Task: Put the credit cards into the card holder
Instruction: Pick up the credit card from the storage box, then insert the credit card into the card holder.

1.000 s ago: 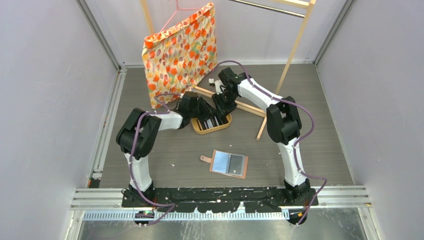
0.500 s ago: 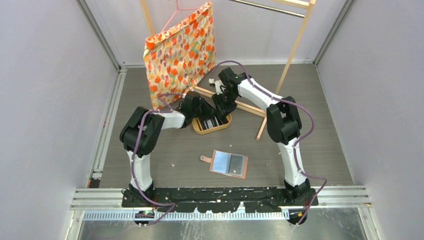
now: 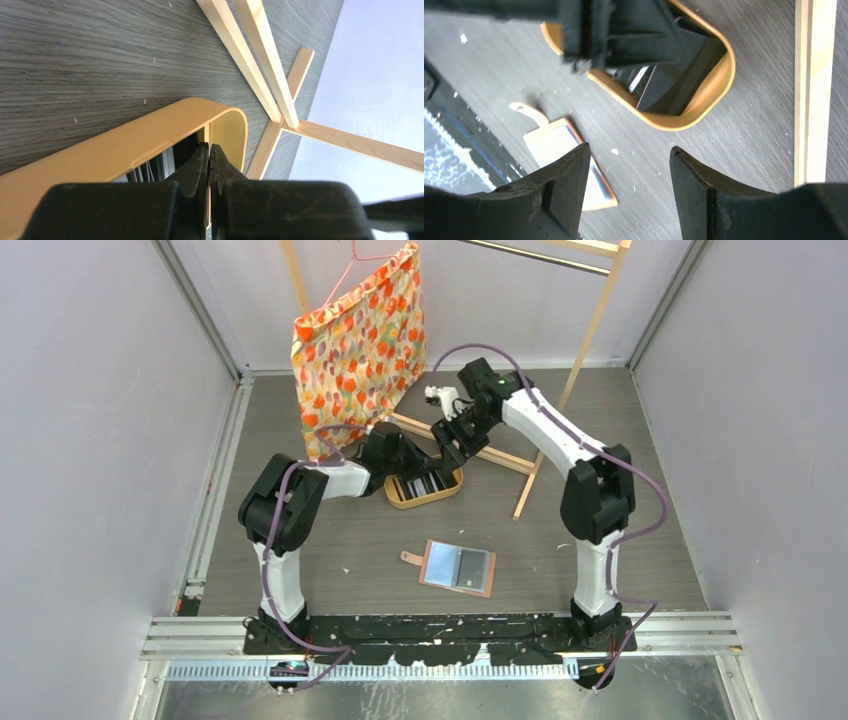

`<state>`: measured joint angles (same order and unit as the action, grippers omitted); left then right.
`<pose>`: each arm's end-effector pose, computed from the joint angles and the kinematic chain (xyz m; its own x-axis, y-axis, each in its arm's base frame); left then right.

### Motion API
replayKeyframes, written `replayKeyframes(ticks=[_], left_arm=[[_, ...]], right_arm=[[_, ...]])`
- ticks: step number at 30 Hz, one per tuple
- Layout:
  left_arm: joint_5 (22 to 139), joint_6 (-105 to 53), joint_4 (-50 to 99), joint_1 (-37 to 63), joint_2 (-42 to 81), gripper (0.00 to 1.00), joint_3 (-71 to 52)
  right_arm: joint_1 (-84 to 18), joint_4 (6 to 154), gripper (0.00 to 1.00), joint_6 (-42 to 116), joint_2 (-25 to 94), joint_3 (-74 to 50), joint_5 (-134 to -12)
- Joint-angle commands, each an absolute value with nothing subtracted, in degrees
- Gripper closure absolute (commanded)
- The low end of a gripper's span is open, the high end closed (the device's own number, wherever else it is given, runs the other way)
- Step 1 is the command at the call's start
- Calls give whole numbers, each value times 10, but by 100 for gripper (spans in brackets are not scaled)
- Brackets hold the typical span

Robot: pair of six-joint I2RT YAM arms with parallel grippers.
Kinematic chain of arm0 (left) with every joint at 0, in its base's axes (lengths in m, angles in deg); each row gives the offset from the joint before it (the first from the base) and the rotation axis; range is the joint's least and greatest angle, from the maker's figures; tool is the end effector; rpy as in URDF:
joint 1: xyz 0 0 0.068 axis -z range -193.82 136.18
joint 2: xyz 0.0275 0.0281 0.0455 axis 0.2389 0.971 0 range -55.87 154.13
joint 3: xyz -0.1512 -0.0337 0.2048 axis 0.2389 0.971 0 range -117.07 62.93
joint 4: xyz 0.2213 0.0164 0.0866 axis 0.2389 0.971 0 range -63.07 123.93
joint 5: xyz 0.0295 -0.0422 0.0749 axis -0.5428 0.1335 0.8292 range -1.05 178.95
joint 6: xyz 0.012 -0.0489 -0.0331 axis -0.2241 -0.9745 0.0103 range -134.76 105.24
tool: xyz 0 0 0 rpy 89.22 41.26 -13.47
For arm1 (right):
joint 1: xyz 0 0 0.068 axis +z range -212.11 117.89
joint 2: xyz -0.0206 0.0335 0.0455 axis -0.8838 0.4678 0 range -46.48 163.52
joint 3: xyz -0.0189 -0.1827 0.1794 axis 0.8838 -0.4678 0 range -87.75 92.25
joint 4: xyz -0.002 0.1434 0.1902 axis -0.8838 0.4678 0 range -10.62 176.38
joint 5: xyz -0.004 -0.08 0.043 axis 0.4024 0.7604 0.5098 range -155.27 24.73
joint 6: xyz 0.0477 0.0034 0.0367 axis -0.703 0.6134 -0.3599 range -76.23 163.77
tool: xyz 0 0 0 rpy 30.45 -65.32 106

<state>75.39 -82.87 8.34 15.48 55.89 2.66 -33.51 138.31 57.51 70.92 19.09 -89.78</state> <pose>0.3386 -0.2021 0.1447 -0.7773 -0.5982 -0.1949 -0.1981 0.5268 -0.8266 0.3435 0.2084 0.2444 -0.6651 -0.6087 -0.4326 -0.7423 0.6021 0.2941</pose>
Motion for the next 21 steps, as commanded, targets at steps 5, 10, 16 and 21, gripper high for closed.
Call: replayKeyframes(ticks=[5,10,16,21], left_arm=[[741,-769,28,154,468,100,41],[721,-715,32,154,404,100,64],[651,-639,19,154,306,100,129],[584,-574,22,162,204,100,216]], right_arm=[[-349,1462,36,742,561,110,-1037],[-350,1458,36,804,474,15,-1073],[-365,1411,36,816,382,-109,-1115],[-363,1397,49,912,372,-232,-1169]])
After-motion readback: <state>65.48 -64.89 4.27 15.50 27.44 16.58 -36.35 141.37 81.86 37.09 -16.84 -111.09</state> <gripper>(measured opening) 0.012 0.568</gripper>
